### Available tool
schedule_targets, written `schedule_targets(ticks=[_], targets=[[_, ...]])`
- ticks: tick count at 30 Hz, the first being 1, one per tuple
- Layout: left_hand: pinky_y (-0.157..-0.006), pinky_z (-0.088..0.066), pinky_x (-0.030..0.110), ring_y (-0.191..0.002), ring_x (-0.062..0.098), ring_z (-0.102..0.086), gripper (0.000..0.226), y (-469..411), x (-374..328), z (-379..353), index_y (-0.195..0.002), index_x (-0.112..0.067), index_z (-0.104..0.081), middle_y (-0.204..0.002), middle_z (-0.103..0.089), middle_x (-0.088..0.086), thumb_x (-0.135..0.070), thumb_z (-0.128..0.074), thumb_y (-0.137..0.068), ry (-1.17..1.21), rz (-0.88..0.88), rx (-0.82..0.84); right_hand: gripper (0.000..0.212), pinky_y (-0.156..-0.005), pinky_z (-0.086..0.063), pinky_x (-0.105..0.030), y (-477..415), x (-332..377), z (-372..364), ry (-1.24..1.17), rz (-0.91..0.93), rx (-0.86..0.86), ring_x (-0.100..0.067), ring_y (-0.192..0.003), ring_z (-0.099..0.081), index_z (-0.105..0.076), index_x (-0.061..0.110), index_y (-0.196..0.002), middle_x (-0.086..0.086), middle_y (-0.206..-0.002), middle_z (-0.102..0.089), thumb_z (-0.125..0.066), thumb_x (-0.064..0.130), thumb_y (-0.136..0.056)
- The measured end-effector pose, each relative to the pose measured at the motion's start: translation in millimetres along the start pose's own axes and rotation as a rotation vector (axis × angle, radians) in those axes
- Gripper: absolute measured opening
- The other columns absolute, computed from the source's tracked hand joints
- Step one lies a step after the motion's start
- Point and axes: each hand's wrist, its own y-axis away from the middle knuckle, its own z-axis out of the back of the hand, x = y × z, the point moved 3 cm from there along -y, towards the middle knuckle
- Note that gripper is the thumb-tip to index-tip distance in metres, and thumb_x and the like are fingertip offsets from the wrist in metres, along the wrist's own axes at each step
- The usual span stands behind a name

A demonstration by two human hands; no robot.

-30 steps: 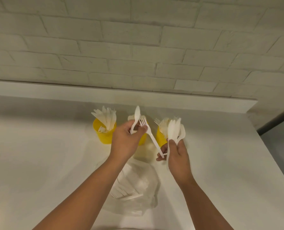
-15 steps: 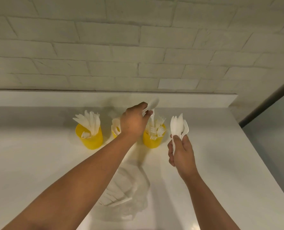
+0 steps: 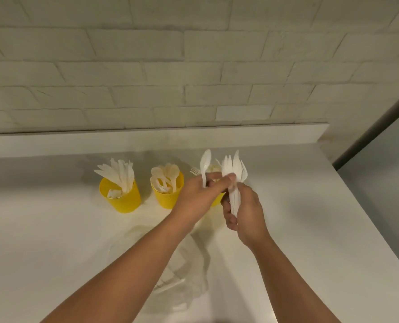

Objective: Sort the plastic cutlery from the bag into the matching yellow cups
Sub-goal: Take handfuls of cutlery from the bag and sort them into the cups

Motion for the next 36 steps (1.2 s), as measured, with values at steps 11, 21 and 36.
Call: schedule_targets(ticks=[11, 21, 36], targets=[[-0.044, -0.029, 0.024, -0.051, 0.016, -0.039, 0.024, 14, 21, 13, -0.084, -0.017, -0.064, -0.079, -0.048, 0.018, -0.036, -0.08, -0.086, 0.41, 0.171, 0.005, 0.041, -0.046, -0.033, -0.027, 11, 0, -31, 0.174, 0.101, 0.176, -0.019, -0.051, -0.048, -0.07, 0.003, -0.112, -0.013, -0.067, -0.057, -0.034, 0.023, -0.112], [-0.053, -0.039, 0.033, -0.064, 0.026, -0.049, 0.029, 20, 27, 20, -0.102, -0.009, -0.075, -0.08, -0.054, 0.014, -0.037, -0.068, -0.096, 0.484, 0.236, -0.04, 0.029, -0.072, -0.06, -0.048, 19, -15, -38, 0.14, 0.101, 0.107, -0.036, -0.082, -0.071, -0.071, 0.017, -0.111, -0.012, -0.092, -0.075, -0.044, 0.027, -0.109], [-0.068, -0.036, 0.028, -0.07, 0.01, -0.052, 0.022, 23, 32, 46, -0.099, -0.019, -0.069, -0.077, -0.061, -0.005, -0.03, -0.052, -0.108, 0.593, 0.162, -0.095, 0.023, -0.083, -0.049, -0.021, 5, 4, -20, 0.231, 0.306, -0.295, -0.001, -0.083, -0.061, -0.076, 0.025, -0.088, -0.007, -0.101, -0.059, -0.058, 0.017, -0.101]])
